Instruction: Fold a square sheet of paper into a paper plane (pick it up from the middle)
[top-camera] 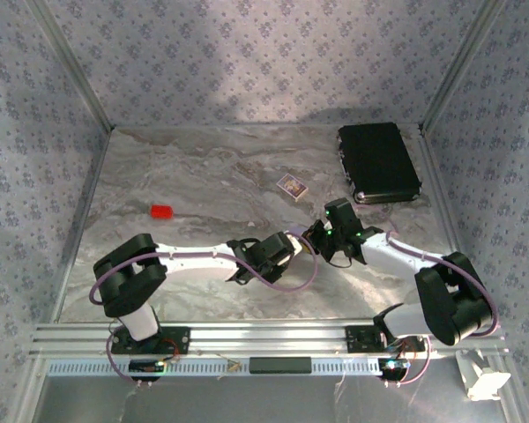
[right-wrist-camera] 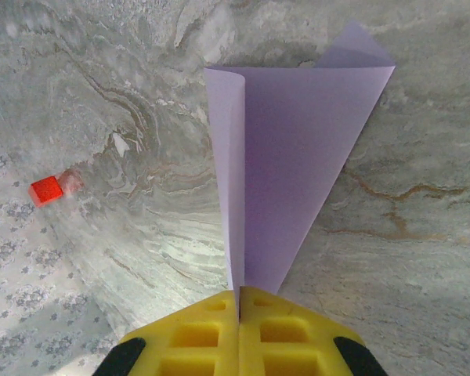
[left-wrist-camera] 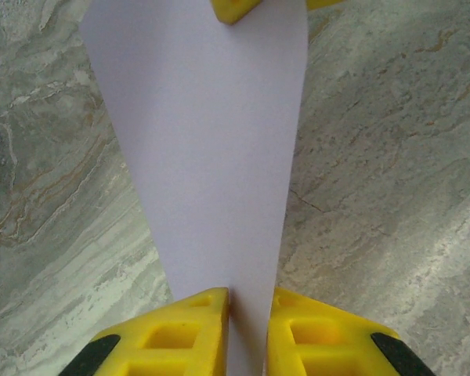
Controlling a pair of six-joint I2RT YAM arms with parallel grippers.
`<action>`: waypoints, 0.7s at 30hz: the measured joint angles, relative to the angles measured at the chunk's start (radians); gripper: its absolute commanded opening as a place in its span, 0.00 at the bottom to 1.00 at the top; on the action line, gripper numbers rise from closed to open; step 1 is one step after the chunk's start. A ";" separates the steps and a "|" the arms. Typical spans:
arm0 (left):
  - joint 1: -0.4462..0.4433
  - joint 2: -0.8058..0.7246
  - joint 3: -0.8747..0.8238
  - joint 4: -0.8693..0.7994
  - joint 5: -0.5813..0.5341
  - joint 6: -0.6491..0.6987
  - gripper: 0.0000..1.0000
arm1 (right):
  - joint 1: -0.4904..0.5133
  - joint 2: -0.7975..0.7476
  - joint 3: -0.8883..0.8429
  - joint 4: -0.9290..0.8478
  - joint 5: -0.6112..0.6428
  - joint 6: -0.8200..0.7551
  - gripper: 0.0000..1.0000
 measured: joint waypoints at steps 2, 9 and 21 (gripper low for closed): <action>0.000 0.000 0.000 0.000 0.000 -0.002 0.18 | 0.000 0.000 0.000 0.000 0.000 0.000 0.00; 0.000 0.000 0.000 -0.001 0.000 -0.002 0.16 | 0.000 0.000 0.000 0.000 0.000 0.000 0.00; 0.000 0.000 0.000 -0.003 0.000 -0.003 0.13 | 0.000 0.000 0.000 0.000 0.000 0.000 0.00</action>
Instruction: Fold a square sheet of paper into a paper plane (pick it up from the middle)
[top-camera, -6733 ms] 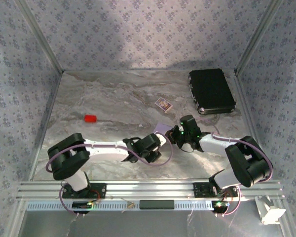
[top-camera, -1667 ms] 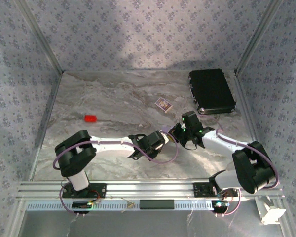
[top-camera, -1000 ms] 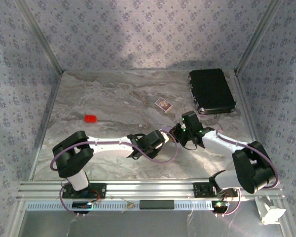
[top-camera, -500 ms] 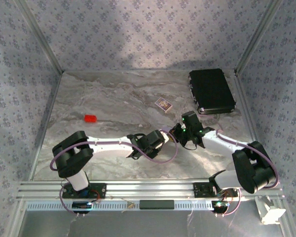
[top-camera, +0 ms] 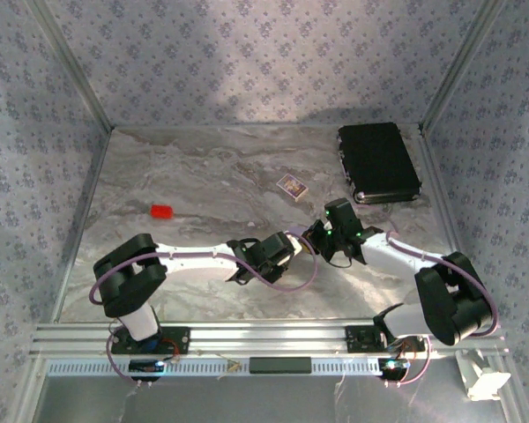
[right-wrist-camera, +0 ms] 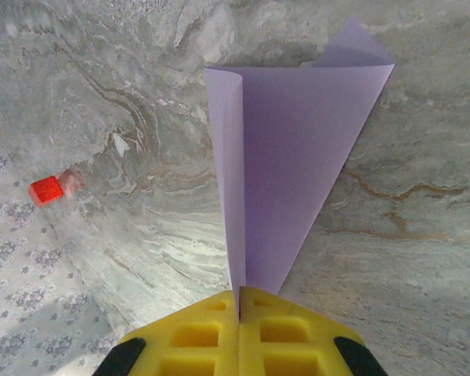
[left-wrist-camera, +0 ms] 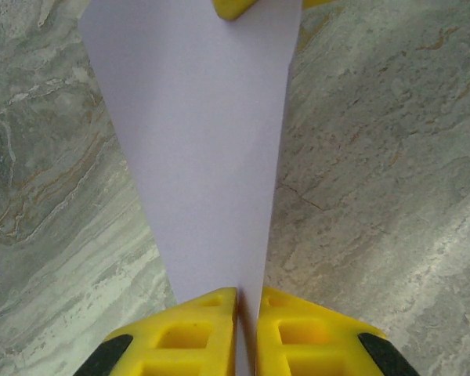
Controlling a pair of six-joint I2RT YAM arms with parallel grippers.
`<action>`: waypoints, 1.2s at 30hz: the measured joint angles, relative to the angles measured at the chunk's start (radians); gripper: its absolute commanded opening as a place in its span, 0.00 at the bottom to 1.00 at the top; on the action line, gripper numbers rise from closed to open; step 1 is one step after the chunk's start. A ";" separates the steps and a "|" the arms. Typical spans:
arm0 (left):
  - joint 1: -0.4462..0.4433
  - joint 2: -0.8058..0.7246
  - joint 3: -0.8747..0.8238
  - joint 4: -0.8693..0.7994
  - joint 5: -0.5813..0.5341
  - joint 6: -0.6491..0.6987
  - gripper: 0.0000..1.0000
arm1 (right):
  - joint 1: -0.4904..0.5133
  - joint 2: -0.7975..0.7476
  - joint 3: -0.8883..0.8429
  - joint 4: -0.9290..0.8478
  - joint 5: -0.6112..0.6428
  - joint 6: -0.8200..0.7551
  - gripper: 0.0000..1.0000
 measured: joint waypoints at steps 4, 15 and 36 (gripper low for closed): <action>0.000 0.000 0.000 0.000 0.000 0.000 0.11 | 0.000 0.000 0.000 0.000 0.000 0.000 0.00; 0.000 0.012 0.000 0.004 0.016 -0.013 0.00 | 0.000 0.000 -0.004 0.002 -0.002 0.000 0.06; 0.142 0.081 0.002 0.080 0.473 -0.123 0.00 | -0.089 -0.239 -0.069 -0.102 0.057 -0.050 0.32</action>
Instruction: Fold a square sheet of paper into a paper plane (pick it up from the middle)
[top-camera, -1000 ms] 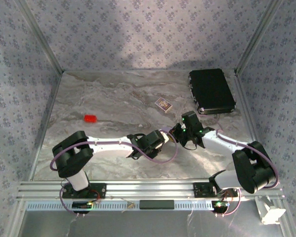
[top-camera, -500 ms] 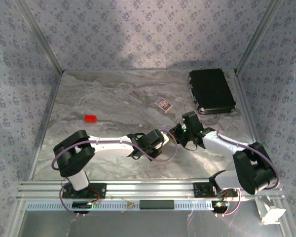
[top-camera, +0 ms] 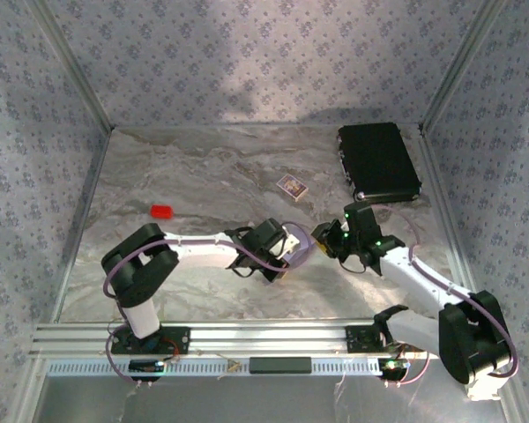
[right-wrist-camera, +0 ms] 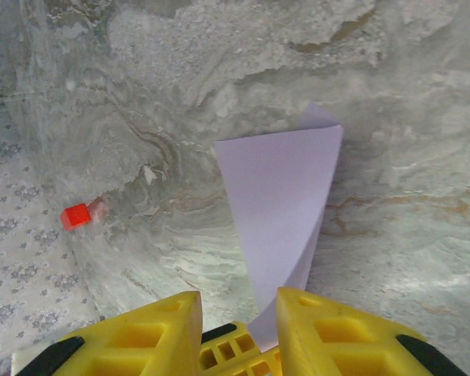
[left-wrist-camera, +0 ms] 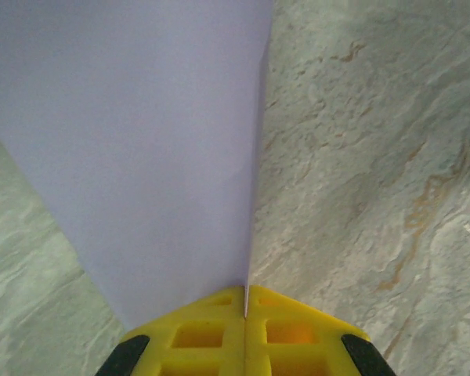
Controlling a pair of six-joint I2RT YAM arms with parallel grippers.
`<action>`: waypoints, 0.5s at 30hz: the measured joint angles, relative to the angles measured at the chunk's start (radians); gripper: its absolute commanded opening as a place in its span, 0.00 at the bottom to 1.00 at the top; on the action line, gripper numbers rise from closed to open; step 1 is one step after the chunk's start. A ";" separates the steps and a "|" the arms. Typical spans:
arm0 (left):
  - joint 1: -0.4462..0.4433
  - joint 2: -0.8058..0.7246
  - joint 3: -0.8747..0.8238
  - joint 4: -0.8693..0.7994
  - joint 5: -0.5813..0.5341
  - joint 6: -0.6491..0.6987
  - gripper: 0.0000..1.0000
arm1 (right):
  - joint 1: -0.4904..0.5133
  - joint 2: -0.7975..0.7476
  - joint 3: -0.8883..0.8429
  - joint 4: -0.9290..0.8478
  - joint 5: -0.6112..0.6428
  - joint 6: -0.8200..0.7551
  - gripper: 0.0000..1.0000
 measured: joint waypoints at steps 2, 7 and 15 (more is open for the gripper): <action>0.016 0.011 0.000 0.021 0.045 -0.022 0.00 | 0.000 -0.001 -0.008 0.000 0.000 0.000 0.31; 0.055 0.038 0.000 0.083 0.145 -0.083 0.00 | 0.000 0.000 -0.012 0.017 0.000 -0.014 0.30; 0.102 0.098 -0.016 0.230 0.288 -0.197 0.00 | 0.065 0.000 -0.017 0.075 0.049 -0.104 0.25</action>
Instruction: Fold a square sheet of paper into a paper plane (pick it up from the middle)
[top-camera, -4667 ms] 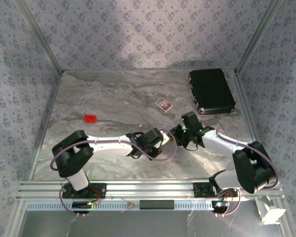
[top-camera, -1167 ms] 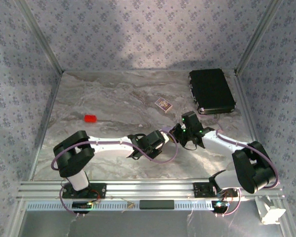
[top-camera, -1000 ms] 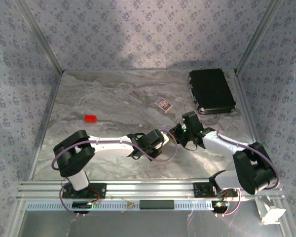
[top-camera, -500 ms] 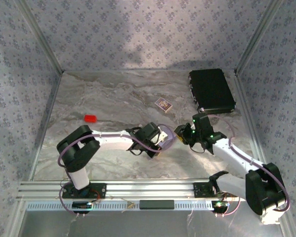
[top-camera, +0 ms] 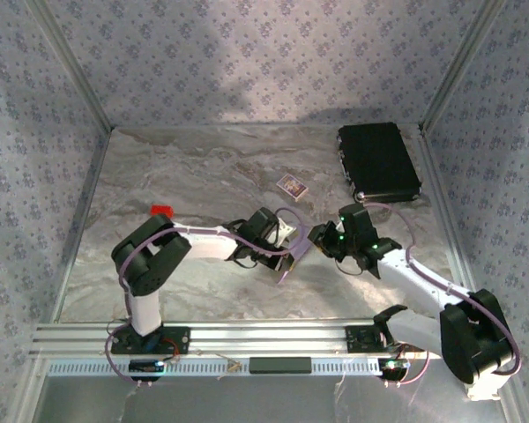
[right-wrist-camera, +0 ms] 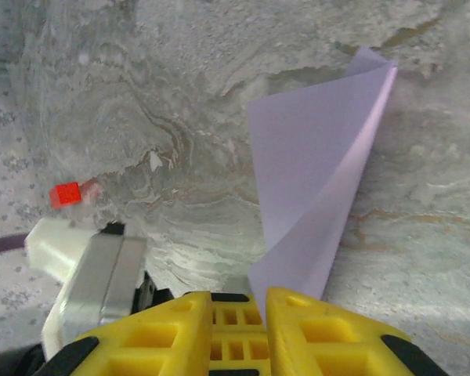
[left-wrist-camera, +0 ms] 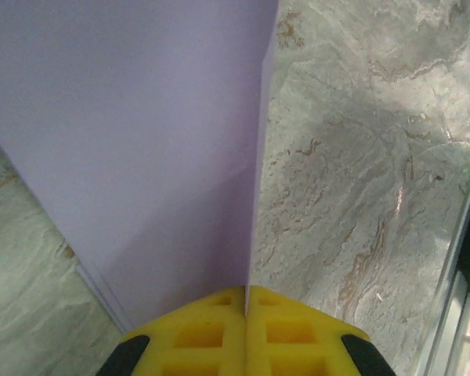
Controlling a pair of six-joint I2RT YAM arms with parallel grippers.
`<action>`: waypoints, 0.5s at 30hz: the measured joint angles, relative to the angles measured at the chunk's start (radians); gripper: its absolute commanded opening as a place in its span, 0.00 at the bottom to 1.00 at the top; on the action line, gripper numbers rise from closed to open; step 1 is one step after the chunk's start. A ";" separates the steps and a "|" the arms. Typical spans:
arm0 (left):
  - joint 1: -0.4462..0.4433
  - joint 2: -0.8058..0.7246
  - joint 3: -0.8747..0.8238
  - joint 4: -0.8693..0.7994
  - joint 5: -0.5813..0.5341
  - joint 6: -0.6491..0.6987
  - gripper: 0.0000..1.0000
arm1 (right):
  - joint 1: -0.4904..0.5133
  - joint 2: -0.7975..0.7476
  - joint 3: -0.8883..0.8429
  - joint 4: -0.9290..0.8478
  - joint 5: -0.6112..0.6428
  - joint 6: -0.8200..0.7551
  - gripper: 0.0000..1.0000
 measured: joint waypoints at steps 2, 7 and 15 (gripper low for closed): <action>0.006 0.019 -0.011 0.037 0.026 -0.030 0.00 | 0.011 0.001 -0.011 0.024 0.008 -0.017 0.24; 0.018 0.030 -0.055 0.142 0.064 -0.102 0.00 | 0.013 0.021 -0.048 0.085 0.007 -0.028 0.23; 0.047 0.039 -0.120 0.298 0.114 -0.203 0.00 | 0.013 0.077 -0.058 0.152 -0.016 -0.041 0.20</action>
